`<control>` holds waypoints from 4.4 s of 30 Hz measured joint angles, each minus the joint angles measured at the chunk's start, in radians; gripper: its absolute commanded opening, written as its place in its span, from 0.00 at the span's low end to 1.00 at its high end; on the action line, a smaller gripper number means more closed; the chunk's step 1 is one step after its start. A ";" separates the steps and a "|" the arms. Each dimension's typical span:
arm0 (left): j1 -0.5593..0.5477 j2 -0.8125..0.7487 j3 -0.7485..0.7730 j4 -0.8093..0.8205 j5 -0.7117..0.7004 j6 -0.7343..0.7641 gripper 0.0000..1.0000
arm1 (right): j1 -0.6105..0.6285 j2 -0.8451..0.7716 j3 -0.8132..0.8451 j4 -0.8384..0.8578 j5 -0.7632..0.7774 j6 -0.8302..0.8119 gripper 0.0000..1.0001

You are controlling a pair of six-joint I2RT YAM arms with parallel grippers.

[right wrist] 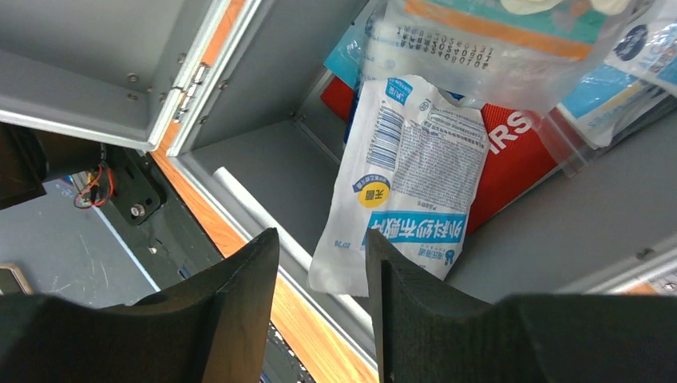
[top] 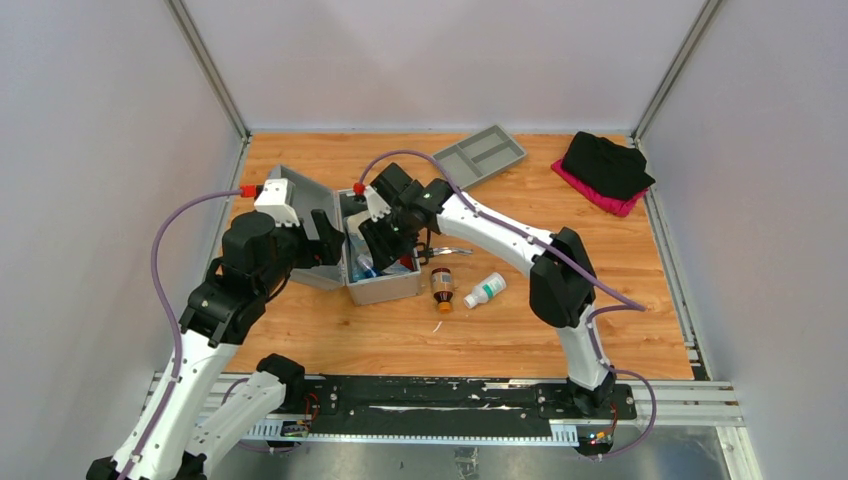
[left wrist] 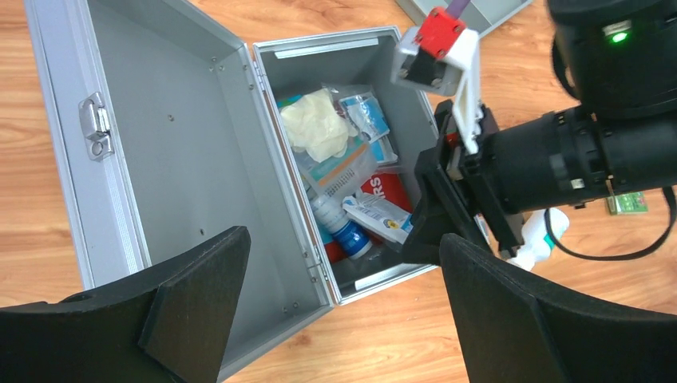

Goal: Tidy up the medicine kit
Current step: Adjust the medical item in the medicine box, then pick up the medical item at the center of the board.

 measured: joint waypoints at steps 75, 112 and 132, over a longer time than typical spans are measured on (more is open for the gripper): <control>0.000 -0.001 0.008 -0.020 -0.007 0.010 0.95 | -0.118 -0.298 -0.161 0.186 0.251 0.061 0.45; 0.000 0.054 -0.094 0.080 0.108 0.001 1.00 | -0.925 -0.555 -0.888 0.069 0.409 0.008 0.99; 0.000 0.053 -0.094 0.081 0.130 0.001 1.00 | -0.949 -0.362 -0.842 0.074 0.345 -0.077 0.71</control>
